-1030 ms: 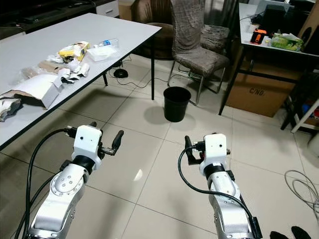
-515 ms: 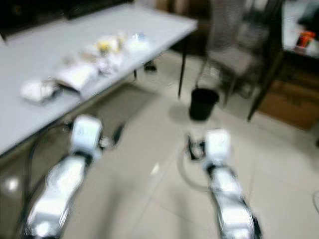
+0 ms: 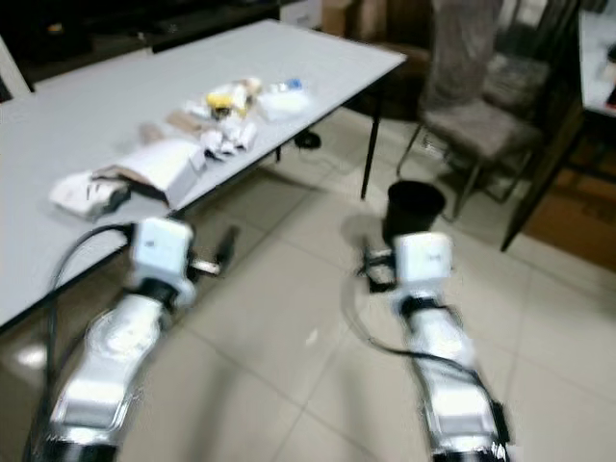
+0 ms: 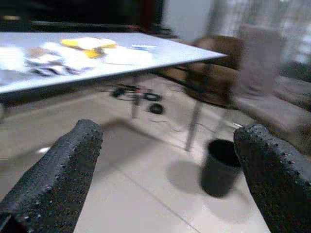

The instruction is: Picking trash to rubbish bin

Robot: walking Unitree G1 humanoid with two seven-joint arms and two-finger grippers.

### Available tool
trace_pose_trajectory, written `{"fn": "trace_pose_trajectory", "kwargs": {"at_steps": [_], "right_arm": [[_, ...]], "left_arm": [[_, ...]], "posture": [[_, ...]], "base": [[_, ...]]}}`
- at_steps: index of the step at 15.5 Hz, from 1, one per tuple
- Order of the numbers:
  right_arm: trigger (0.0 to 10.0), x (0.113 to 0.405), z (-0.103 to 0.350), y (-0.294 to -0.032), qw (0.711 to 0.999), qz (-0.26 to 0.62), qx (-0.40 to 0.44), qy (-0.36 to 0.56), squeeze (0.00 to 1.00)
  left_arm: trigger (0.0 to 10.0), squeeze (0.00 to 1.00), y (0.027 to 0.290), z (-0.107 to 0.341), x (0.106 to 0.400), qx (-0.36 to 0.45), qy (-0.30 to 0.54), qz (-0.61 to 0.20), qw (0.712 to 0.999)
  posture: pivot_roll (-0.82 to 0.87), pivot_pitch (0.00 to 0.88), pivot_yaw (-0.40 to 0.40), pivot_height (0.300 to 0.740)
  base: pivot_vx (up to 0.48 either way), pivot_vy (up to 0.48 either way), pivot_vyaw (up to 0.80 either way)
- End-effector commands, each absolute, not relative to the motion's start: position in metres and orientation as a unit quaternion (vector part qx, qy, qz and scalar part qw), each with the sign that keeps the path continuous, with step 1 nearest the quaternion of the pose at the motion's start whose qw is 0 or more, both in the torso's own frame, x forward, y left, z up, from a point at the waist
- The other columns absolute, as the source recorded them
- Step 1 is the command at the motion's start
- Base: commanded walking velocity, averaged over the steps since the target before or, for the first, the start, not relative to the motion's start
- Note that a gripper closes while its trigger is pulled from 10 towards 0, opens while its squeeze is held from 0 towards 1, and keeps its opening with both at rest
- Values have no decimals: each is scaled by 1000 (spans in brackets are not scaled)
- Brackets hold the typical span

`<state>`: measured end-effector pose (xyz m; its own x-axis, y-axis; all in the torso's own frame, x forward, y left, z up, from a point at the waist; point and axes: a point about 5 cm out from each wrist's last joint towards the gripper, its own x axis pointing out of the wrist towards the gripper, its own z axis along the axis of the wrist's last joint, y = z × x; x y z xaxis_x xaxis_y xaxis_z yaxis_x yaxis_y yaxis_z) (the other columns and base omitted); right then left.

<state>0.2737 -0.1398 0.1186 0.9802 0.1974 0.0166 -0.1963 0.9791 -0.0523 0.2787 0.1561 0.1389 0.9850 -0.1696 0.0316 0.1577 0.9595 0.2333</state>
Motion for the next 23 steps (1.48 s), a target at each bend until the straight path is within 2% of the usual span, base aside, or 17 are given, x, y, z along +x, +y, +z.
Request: {"fn": "trace_pose_trajectory", "kwargs": {"at_steps": [1,7,10,16,21,22,23], "right_arm": [[10000,275,125,-150,995,88,-32,-16,0],[10000,277,127,-141,991,128,-40,-15,0],[10000,278,129,-137,990,135,-45,-18,0],[10000,271,119,-137,993,114,-32,-5,0],[10000,264,112,-134,992,118,-38,14,0],[10000,269,118,-136,992,119,-51,3,0],[10000,270,122,-135,990,125,-59,-7,0]], "left_arm": [[10000,0,149,147,282,108,-41,-89,989],[10000,0,168,154,295,115,-33,-33,992],[10000,0,173,157,303,127,-34,-34,991],[10000,0,169,155,315,153,-20,-81,985],[10000,0,166,145,317,156,-2,-97,983],[10000,0,164,141,313,133,2,-88,987],[10000,0,164,140,311,127,3,-83,989]], "posture": [[-110,0,-20,740],[-92,0,-33,740],[-99,0,-17,740],[-105,0,40,740],[-102,0,28,740],[-86,0,-19,740],[-86,0,-19,740]], "base": [[330,0,0],[327,0,667],[317,0,800],[317,0,0],[316,0,0],[319,0,0],[315,0,0]]}}
